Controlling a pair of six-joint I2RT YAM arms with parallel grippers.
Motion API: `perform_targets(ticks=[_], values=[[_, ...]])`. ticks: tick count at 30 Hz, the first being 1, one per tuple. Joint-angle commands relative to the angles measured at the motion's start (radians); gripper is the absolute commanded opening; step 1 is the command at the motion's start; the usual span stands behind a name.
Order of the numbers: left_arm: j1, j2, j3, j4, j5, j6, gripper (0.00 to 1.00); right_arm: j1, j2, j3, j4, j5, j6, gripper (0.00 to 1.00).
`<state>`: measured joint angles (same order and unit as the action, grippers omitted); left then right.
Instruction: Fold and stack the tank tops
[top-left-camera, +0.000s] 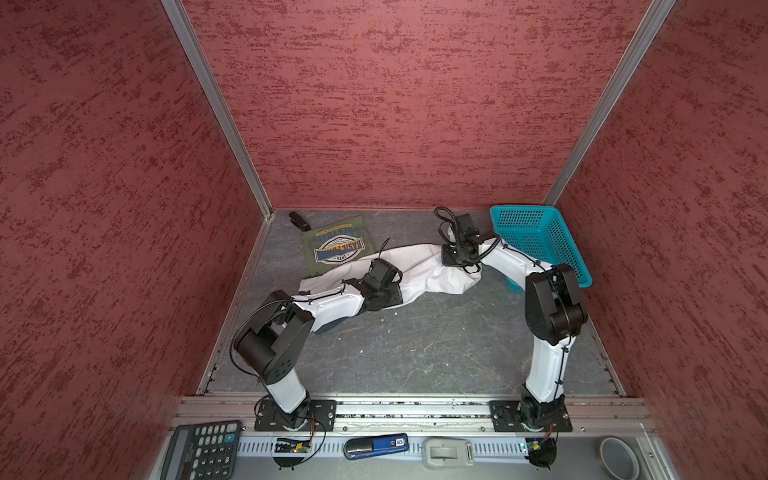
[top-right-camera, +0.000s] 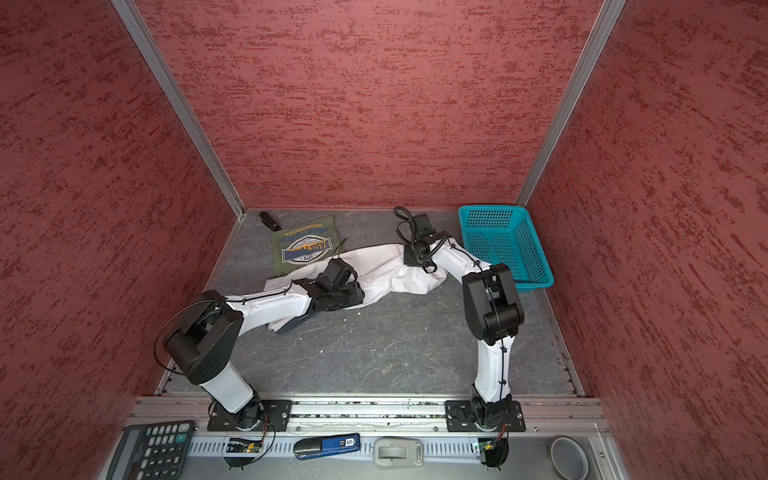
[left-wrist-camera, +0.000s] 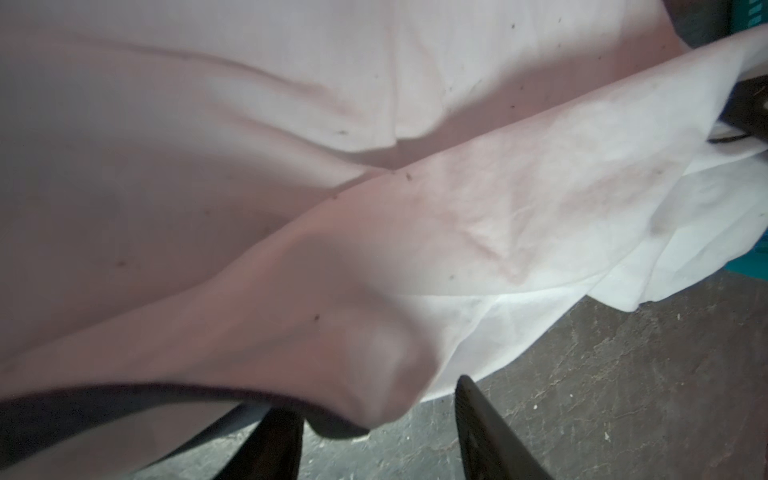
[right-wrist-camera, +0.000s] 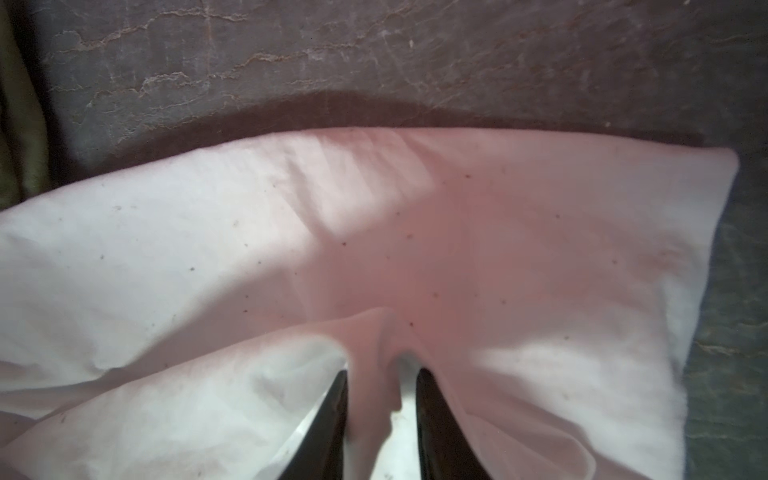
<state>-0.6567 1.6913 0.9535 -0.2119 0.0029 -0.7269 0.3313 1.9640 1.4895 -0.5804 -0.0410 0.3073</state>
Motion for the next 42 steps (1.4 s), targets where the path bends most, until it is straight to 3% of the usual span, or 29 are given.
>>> perform_targets(ticks=[1, 6, 9, 13, 16, 20, 26, 30, 36, 39, 42], values=[[0.003, 0.017, 0.015, 0.079, 0.025, 0.005, 0.47, -0.011, -0.008, 0.009, 0.010, 0.006, -0.002, 0.31], [0.005, -0.012, 0.019, 0.073, 0.012, 0.009, 0.21, -0.023, -0.031, -0.003, 0.010, 0.009, 0.003, 0.34], [0.000, -0.111, -0.031, 0.082, -0.060, 0.003, 0.09, -0.027, -0.066, -0.021, 0.009, 0.025, 0.004, 0.44], [0.022, -0.264, -0.070, 0.025, -0.130, 0.004, 0.06, -0.026, -0.206, -0.133, 0.042, 0.020, 0.015, 0.61], [0.086, -0.308, -0.062, -0.035, -0.055, 0.016, 0.05, -0.017, -0.337, -0.262, 0.080, -0.036, 0.054, 0.66], [0.145, -0.340, -0.061, -0.065, 0.025, 0.030, 0.04, 0.103, -0.473, -0.431, 0.122, -0.001, 0.134, 0.70], [0.190, -0.371, -0.058, -0.074, 0.085, 0.036, 0.05, 0.271, -0.442, -0.583, 0.263, -0.009, 0.299, 0.73], [0.194, -0.364, -0.047, -0.093, 0.095, 0.050, 0.04, 0.288, -0.389, -0.618, 0.370, 0.035, 0.360, 0.76], [0.217, -0.406, -0.091, -0.108, 0.085, 0.034, 0.05, 0.279, -0.268, -0.521, 0.373, 0.156, 0.332, 0.71], [0.238, -0.436, -0.110, -0.118, 0.089, 0.031, 0.05, 0.265, -0.222, -0.472, 0.344, 0.177, 0.318, 0.59], [0.257, -0.460, -0.111, -0.139, 0.090, 0.039, 0.05, 0.259, -0.245, -0.460, 0.277, 0.287, 0.304, 0.44]])
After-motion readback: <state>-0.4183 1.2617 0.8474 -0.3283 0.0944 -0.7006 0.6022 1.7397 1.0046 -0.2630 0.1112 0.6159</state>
